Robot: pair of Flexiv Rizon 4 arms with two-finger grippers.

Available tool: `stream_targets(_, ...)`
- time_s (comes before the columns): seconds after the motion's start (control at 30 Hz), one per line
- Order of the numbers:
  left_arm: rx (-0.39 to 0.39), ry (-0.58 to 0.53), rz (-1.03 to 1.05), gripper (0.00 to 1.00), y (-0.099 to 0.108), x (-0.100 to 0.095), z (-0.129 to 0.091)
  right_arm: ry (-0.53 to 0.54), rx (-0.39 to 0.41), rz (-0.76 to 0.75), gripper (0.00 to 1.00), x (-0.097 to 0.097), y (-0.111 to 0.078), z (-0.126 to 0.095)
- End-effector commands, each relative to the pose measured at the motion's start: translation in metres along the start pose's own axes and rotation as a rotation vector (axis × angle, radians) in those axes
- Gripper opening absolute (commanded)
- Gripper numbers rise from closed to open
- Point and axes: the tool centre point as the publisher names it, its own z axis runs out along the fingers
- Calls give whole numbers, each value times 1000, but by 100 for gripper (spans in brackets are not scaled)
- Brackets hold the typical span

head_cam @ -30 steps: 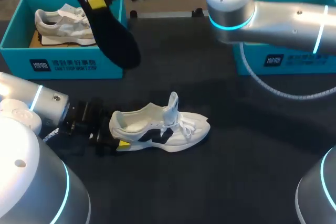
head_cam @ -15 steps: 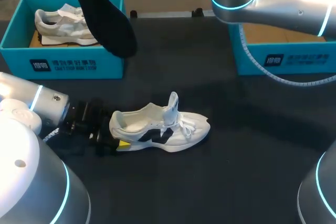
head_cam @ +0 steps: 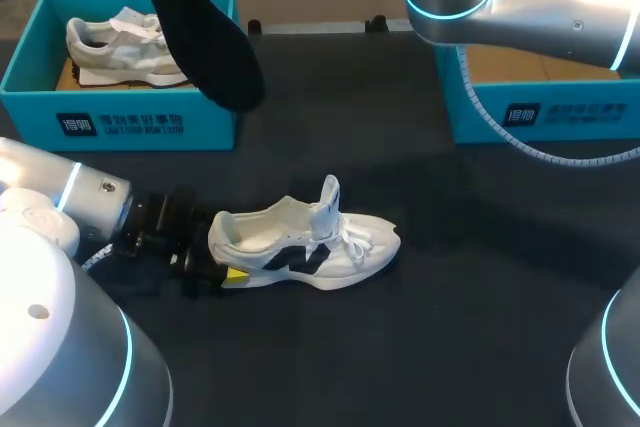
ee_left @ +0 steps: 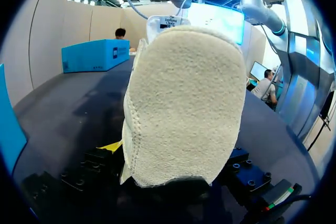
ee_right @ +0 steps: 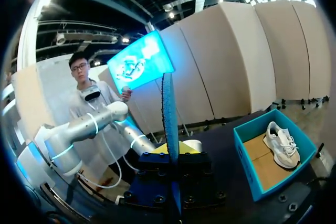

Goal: Take the shoe out of the shoebox, open the shoe tongue, remove and reinsert the insole, then place the shoe into the shoebox

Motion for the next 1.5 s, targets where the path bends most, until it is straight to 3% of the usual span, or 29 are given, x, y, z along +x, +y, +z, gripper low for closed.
stream_targets(0.03, -2, 0, -1, 0, 5, 0, 7, 5, -30, 42, 0, 3, -5, -6)
stream_targets(0.47, -2, 0, -1, 0, 5, 0, 7, -30, -118, 170, 0, 48, -30, -49)
stream_targets(0.9, -2, 0, -1, 0, 5, 0, 7, -92, -189, 246, 0, 93, -52, -65)
stream_targets(1.5, -2, 0, -1, 0, 5, 0, 7, -115, -175, 278, 0, 100, -57, -70)
